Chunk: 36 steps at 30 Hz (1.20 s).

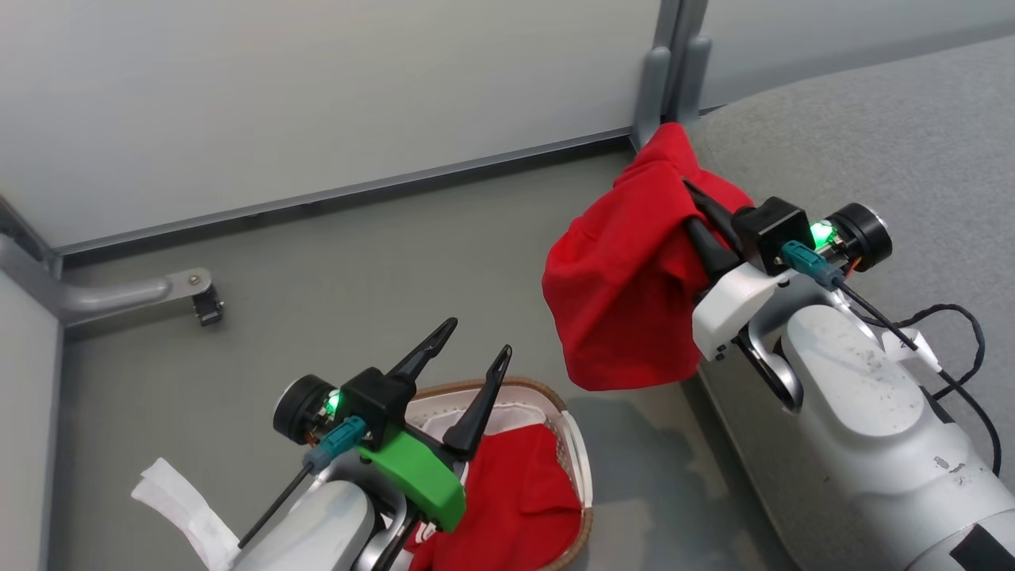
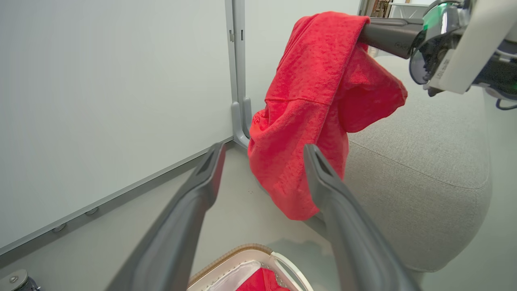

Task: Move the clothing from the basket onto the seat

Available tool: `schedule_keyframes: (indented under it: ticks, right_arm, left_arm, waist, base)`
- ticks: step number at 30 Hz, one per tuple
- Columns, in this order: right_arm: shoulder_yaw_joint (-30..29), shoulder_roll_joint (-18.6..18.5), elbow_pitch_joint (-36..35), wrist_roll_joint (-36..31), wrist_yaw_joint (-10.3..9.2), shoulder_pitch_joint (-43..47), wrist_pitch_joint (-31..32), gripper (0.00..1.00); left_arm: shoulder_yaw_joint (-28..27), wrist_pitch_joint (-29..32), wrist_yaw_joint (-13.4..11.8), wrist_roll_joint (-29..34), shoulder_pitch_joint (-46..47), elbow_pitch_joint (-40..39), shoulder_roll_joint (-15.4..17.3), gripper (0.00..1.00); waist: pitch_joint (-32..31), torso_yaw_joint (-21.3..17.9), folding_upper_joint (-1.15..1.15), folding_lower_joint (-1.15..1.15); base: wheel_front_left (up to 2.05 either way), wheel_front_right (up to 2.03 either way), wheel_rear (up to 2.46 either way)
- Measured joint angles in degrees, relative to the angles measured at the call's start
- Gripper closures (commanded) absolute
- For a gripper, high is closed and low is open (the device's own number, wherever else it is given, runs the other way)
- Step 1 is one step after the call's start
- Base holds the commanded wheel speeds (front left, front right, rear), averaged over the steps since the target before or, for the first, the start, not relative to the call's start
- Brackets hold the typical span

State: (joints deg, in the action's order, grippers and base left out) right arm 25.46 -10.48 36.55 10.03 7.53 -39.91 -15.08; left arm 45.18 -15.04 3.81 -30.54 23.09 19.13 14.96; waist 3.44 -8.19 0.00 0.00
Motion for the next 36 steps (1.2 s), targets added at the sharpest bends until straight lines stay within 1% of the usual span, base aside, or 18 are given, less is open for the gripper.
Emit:
schedule_keyframes:
  ticks: [4, 10, 15, 22, 25, 29, 33, 36]
  right_arm:
    - [-0.8, -0.5, -1.9, -0.7, -0.01, 0.2, 0.0, 1.0]
    - [-2.4, 0.2, -4.2, -1.6, 0.0, 0.1, 0.0, 1.0]
    - [-4.1, 0.6, -5.7, -2.2, 0.0, 0.3, 0.0, 1.0]
    - [-6.3, 0.6, -7.2, -3.0, 0.0, 1.8, 0.0, 1.0]
    - [-7.1, 0.6, -7.3, -3.0, 0.0, 2.0, 0.0, 1.0]
    - [-8.3, 0.2, -7.0, -3.0, 0.0, 2.0, 0.0, 1.0]
    - [-10.4, -1.1, -5.3, -3.0, 0.0, 0.1, 0.0, 1.0]
    - [-11.8, -2.1, -3.6, -2.9, 0.0, -3.3, 0.0, 1.0]
  left_arm:
    - [-0.8, 0.0, 0.3, 2.5, 0.1, -0.5, -0.7, 0.0]
    - [-1.5, 0.0, 1.0, 5.4, 1.5, -0.3, -1.6, 0.0]
    - [-1.3, 0.0, 1.7, 6.6, 2.3, 0.3, -1.7, 0.0]
    - [-1.3, 0.0, 2.2, 7.8, 2.9, 0.9, -1.5, 0.0]
    - [-1.2, 0.0, 2.3, 8.2, 3.2, 1.0, -1.5, 0.0]
    - [-0.8, 0.0, 2.6, 8.7, 3.4, 1.0, -1.6, 0.0]
    - [-0.8, 0.0, 2.7, 9.2, 3.4, 0.6, -1.6, 0.0]
    - [-1.0, 0.0, 2.7, 9.6, 3.4, 0.1, -1.5, 0.0]
  waist:
    - [1.0, -3.0, 0.0, 0.0]
    - [3.1, -8.3, 0.0, 0.0]
    - [5.2, -13.0, 0.0, 0.0]
    - [8.2, -18.3, 0.0, 0.0]
    - [9.7, -19.6, 0.0, 0.0]
    - [11.4, -20.3, 0.0, 0.0]
    - [12.6, -19.6, 0.0, 0.0]
    - [13.3, -18.4, 0.0, 0.0]
  base:
    - [0.0, 0.0, 0.0]
    - [0.0, 0.0, 0.0]
    - [0.0, 0.0, 0.0]
    - [0.0, 0.0, 0.0]
    - [0.0, 0.0, 0.0]
    - [0.0, 0.0, 0.0]
    - [0.0, 0.0, 0.0]
    - [0.0, 0.0, 0.0]
